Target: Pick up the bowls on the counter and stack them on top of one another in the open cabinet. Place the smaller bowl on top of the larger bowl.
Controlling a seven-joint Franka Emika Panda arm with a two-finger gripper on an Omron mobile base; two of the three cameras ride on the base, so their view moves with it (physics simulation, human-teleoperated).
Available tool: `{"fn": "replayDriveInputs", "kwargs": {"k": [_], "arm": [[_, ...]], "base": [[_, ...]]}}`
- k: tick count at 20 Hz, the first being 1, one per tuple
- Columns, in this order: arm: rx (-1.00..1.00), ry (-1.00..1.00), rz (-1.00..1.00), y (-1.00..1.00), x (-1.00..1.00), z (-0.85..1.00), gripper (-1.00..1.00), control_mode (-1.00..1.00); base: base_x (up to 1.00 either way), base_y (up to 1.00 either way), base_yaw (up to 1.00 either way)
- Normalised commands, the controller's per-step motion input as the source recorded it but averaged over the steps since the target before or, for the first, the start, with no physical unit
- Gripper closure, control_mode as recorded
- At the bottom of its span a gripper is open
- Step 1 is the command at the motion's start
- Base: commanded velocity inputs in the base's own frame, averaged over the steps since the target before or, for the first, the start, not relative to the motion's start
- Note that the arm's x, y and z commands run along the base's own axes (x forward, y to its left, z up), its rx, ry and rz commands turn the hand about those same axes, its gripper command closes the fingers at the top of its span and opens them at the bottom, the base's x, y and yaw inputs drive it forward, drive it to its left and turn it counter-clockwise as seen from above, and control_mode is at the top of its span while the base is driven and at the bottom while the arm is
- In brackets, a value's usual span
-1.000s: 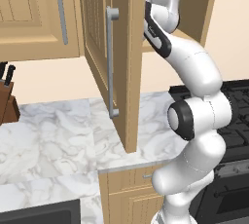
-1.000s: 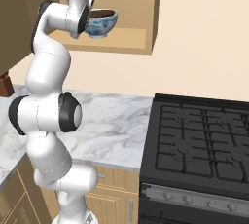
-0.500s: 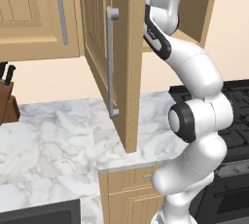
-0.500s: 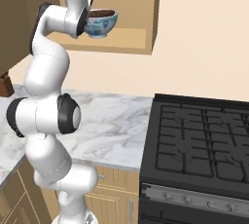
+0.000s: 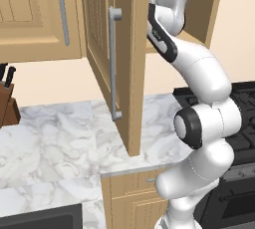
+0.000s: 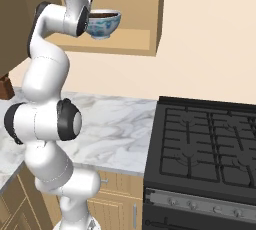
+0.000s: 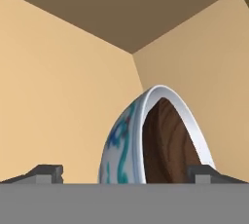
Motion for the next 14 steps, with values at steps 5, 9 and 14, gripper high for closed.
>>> {"fn": "replayDriveInputs", "kwargs": {"k": [5, 9, 14], "arm": [[0.00, 0.00, -0.01, 0.00, -0.32, 0.19, -1.00, -1.00], [0.00, 0.00, -0.02, 0.00, -0.42, 0.03, -1.00, -1.00], [0.00, 0.00, -0.02, -0.01, -0.53, 0.00, -1.00, -1.00]], "base": [[0.00, 0.00, 0.00], [0.00, 0.00, 0.00], [0.00, 0.00, 0.00]]}}
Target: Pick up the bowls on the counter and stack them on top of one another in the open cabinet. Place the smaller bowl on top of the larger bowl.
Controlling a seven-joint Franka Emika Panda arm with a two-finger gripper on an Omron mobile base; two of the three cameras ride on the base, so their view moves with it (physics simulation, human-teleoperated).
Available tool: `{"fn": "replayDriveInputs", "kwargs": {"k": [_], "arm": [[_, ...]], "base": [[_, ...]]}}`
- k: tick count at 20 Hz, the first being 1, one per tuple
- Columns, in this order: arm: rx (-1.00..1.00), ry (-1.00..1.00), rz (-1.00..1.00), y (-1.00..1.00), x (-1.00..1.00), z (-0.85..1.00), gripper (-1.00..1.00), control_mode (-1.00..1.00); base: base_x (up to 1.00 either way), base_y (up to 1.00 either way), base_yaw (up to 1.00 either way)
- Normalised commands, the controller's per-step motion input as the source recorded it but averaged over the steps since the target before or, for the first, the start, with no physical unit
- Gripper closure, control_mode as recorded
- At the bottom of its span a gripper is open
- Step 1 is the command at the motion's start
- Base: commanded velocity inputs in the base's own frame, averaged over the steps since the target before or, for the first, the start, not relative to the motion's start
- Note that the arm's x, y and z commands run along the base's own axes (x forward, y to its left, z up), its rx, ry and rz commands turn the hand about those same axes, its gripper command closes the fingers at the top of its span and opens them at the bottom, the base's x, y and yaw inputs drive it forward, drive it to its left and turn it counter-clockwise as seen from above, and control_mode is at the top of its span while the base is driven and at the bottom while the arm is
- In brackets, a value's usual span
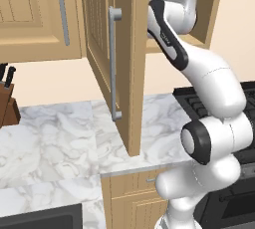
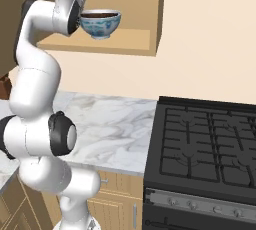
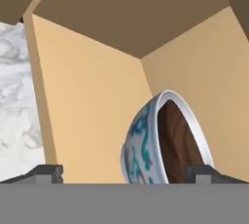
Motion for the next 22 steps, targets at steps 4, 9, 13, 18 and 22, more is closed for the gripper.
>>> {"fn": "replayDriveInputs", "kwargs": {"k": [4, 9, 13, 18, 22], "arm": [[0.00, 0.00, -0.02, -0.01, -0.60, -0.09, -1.00, -1.00], [0.00, 0.00, -0.01, -0.03, -0.64, -0.13, -1.00, -1.00], [0.00, 0.00, -0.01, -0.04, -0.67, -0.04, -1.00, -1.00], [0.00, -0.01, -0.02, -0.07, -0.70, 0.00, -1.00, -1.00], [0.00, -0.03, -0.04, -0.07, -0.72, 0.00, -1.00, -1.00]], "base": [[0.00, 0.00, 0.00], [0.00, 0.00, 0.00], [0.00, 0.00, 0.00], [0.00, 0.00, 0.00], [0.00, 0.00, 0.00]]}}
